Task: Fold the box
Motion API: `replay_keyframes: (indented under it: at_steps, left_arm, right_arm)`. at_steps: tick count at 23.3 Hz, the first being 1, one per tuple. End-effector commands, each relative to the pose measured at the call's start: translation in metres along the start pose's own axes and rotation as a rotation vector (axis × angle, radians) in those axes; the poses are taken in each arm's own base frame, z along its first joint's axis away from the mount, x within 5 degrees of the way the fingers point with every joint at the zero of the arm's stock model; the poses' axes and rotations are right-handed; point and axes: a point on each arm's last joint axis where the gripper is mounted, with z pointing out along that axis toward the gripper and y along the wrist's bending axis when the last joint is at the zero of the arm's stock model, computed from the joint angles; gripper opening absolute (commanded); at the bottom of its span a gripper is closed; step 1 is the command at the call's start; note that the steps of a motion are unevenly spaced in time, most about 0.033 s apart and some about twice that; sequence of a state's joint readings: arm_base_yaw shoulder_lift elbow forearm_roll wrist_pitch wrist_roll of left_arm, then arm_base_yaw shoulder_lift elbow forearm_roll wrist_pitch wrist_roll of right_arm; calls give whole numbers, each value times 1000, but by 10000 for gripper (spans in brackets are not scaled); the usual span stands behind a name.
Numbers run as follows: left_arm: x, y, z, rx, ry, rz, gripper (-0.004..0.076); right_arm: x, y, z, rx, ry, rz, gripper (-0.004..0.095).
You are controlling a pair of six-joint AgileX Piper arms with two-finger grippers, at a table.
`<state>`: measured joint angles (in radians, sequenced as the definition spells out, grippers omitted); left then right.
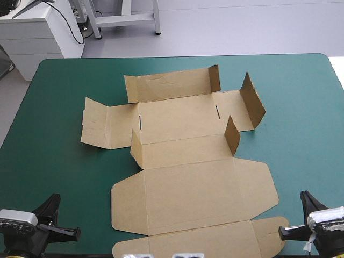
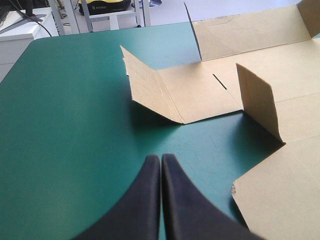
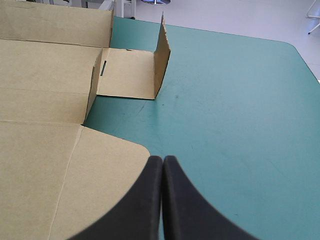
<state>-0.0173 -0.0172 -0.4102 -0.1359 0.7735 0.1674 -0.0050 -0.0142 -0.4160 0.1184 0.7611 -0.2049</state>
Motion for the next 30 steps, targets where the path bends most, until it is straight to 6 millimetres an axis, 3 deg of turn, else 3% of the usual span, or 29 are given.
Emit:
replay_keyframes:
  at_steps: [1,9,13,15,19,20,26,30]
  left_arm:
    - [-12,0,-6,-7,-105,-14,-8]
    - [-12,0,-6,-7,-105,-14,-8]
    - [-12,0,-6,-5,-105,-8,-8]
    - [-12,0,-6,-4,-106,-2,-8]
    - [-12,0,-6,-4,-106,-2,-8]
    - [-12,0,-6,-4,-106,-2,-8]
    - [-12,0,-6,-4,-106,-2,-8]
    - [-12,0,-6,-4,-106,-2,-8]
  right_arm:
    - [-14,-2,-11,22,-129,-13,-21]
    - [-14,-2,-10,22,-127,-12,-21]
    - [-20,-4,7,11,-33,-16,-21]
    - [-42,-9,30,6,41,-21,-21]
    - [-80,-15,52,-3,78,-69,-21]
    - [-97,-18,69,-13,114,-67,-21]
    - [-143,-24,122,-60,160,-71,-21]
    - [-160,-25,162,-113,215,-46,-21]
